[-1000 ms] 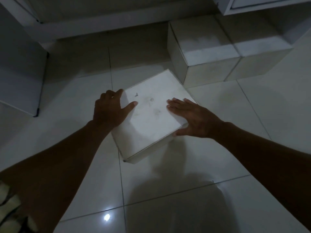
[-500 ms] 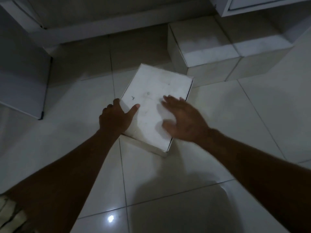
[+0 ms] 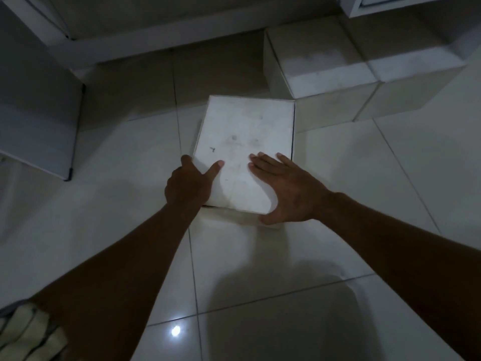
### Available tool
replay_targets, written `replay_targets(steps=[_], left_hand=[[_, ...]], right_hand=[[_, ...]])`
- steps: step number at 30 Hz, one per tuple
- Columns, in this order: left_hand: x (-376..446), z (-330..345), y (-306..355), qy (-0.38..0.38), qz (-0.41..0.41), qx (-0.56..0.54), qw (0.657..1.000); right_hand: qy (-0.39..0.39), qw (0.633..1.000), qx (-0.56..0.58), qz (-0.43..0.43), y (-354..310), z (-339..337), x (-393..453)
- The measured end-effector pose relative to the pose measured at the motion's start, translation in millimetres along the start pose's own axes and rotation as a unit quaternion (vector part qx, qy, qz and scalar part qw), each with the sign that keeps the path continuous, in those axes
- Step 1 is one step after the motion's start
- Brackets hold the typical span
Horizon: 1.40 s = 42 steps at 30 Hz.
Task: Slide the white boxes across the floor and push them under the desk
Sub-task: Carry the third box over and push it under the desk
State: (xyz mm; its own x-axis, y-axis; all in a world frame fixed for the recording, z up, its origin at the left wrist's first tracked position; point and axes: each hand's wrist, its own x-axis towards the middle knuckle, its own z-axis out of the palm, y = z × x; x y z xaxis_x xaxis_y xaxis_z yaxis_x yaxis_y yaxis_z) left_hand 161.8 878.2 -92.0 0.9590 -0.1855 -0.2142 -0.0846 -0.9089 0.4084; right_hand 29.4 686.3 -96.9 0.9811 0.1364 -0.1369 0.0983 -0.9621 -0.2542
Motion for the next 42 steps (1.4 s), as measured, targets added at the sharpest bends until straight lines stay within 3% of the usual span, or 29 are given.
replay_targets(steps=[6, 15, 18, 22, 25, 27, 29, 31, 37, 42], left_hand=[[-8, -2, 2, -0.031, 0.032, 0.019, 0.999], [-22, -3, -4, -0.074, 0.006, 0.007, 0.997], [-16, -6, -3, -0.101, 0.043, -0.025, 0.994], [-12, -9, 3, -0.161, 0.156, -0.015, 0.975], [-11, -7, 15, -0.212, 0.158, 0.017, 0.964], [-8, -2, 24, -0.184, 0.190, 0.091, 0.960], [-5, 4, 36, -0.115, 0.278, 0.197, 0.933], [-3, 8, 49, -0.112, 0.318, 0.225, 0.914], [4, 15, 82, -0.118, 0.306, 0.207, 0.922], [28, 19, 85, -0.110, 0.292, 0.208, 0.927]], right_hand=[[0.040, 0.999, -0.018, 0.005, -5, 9, -10], [0.038, 0.998, -0.032, -0.030, -2, 9, -16], [0.029, 0.999, -0.033, -0.017, 9, 5, -10], [0.056, 0.998, -0.011, 0.033, 32, 0, -5], [0.080, 0.995, -0.006, 0.066, 42, -1, -5], [0.090, 0.992, -0.014, 0.088, 46, -1, -5], [0.103, 0.987, -0.021, 0.124, 51, 0, -8], [0.114, 0.980, -0.015, 0.161, 58, 1, -10], [0.116, 0.966, -0.004, 0.230, 92, -12, -8], [0.093, 0.975, -0.022, 0.199, 106, -16, 20]])
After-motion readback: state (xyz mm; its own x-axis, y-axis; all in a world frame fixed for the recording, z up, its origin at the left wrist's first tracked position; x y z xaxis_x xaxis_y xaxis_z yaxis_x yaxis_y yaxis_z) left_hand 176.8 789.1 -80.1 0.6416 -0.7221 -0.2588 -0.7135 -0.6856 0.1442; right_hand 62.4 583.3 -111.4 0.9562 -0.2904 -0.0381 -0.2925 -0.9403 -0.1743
